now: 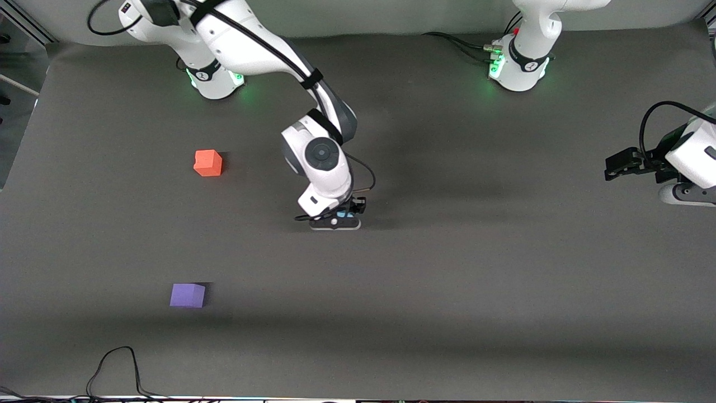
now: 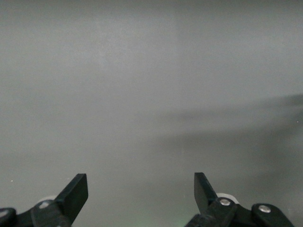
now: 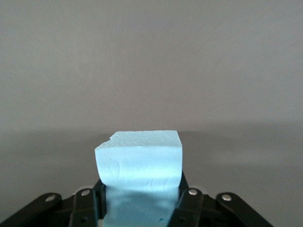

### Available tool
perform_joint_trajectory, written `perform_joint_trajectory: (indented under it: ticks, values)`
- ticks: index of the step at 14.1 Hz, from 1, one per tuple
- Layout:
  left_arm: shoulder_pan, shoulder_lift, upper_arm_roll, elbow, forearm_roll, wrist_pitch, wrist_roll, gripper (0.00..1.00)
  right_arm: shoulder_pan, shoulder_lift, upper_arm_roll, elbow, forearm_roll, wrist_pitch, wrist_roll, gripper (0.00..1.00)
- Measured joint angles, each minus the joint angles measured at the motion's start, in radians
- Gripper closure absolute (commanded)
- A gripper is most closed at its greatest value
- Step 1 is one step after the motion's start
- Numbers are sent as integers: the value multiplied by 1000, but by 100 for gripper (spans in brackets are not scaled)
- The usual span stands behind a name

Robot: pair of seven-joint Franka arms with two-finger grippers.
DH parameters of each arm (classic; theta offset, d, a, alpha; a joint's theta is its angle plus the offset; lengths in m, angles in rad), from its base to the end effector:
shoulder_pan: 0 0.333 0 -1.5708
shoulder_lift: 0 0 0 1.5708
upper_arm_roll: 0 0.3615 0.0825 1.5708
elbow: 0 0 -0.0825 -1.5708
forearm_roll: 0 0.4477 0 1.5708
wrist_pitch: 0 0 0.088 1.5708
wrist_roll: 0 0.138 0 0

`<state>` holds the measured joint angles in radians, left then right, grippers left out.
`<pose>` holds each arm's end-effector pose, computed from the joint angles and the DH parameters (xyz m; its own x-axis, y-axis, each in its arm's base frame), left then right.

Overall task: Place blue block between orange and purple blocks
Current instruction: 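Lower the right gripper onto the blue cube while the left gripper withdraws, then grasp the blue cube with the right gripper and carry it past the orange cube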

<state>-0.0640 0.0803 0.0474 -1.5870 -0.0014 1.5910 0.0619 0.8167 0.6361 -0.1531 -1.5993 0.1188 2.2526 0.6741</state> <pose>0.6419 -0.0119 0.5814 0.9940 -0.0782 -0.0761 -0.0783 -0.9969 0.0023 0.5985 0.4932 0.2316 0.9984 -0.0537 0.0182 -0.0534 -0.9984 -0.0189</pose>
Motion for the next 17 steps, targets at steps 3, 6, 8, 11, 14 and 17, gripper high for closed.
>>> perform_joint_trajectory:
  ticks: [3,6,8,11,14,17]
  values:
    - [0,0,0,0,2,-3,13,0,-45,-118,0,106,70,-185,-8,85]
    - [0,0,0,0,2,-4,17,0,-75,-182,-2,274,99,-414,-10,84]
    - [-1,0,0,0,3,-5,18,0,-107,-195,-3,368,111,-527,-16,84]
    - [-1,0,0,0,3,-5,18,0,-170,-228,-13,406,115,-607,-125,82]
    - [-1,0,1,0,4,-5,18,0,-240,-253,-67,406,115,-700,-263,80]
    - [-1,0,2,0,4,-5,17,0,-268,-272,-190,394,114,-761,-390,80]
